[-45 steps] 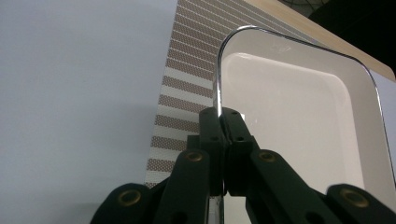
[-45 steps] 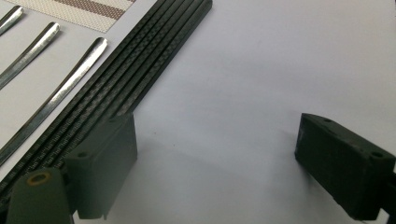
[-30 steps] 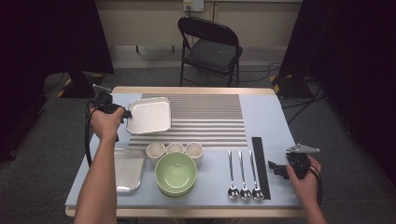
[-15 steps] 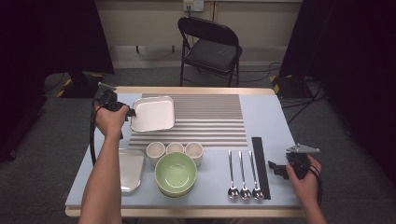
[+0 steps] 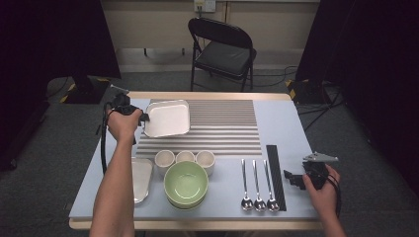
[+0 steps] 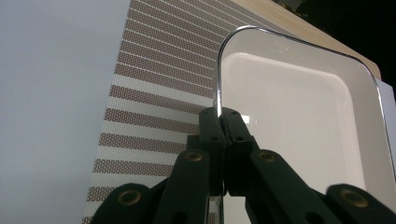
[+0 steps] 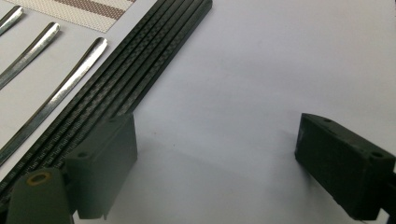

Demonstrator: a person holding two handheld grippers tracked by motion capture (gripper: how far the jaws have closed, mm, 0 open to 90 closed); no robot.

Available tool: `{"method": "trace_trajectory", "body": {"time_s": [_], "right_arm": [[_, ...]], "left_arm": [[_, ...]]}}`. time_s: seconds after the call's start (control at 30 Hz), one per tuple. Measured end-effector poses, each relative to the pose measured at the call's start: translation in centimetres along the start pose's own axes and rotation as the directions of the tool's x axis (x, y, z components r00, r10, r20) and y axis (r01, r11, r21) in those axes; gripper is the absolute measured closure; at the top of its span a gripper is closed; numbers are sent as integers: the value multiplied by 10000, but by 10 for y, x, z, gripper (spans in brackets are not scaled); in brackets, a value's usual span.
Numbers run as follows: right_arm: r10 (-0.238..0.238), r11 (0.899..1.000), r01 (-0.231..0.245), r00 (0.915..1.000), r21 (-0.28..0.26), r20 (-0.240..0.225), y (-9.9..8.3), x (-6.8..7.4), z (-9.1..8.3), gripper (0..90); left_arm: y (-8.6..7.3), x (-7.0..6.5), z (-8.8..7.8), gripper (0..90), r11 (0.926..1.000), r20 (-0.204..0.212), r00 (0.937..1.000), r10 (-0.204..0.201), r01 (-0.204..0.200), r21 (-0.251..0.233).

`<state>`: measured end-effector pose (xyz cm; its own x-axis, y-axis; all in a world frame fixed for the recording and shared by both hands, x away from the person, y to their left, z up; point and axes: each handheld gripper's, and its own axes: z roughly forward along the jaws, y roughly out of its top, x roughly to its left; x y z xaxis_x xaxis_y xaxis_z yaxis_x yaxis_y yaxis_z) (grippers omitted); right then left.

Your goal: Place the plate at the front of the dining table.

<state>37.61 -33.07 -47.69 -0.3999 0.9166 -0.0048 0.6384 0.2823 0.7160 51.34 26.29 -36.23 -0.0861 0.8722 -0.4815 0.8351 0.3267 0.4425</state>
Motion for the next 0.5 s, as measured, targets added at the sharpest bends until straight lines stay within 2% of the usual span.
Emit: {"method": "trace_trajectory", "body": {"time_s": [0.1, 0.23, 0.33, 0.5], "right_arm": [[-5, 10000, 5, 10000, -2, 1, 0, 0, 0, 117], [-7, 10000, 7, 10000, 4, 1, 0, 0, 0, 117], [-12, 10000, 12, 10000, -2, 4, 0, 0, 0, 117], [-23, 10000, 23, 10000, -11, -5, 0, 0, 0, 117]], "left_arm": [[-1, -1, 1, 890, 9999, -181, 9998, 75, -74, 77], [-1, -2, 3, 890, 10000, -13, 10000, -30, 30, 32], [-1, -5, 4, 890, 9998, -76, 10000, 29, -28, 191], [1, -9, 5, 890, 9999, -81, 10000, 38, -37, 144]]}}
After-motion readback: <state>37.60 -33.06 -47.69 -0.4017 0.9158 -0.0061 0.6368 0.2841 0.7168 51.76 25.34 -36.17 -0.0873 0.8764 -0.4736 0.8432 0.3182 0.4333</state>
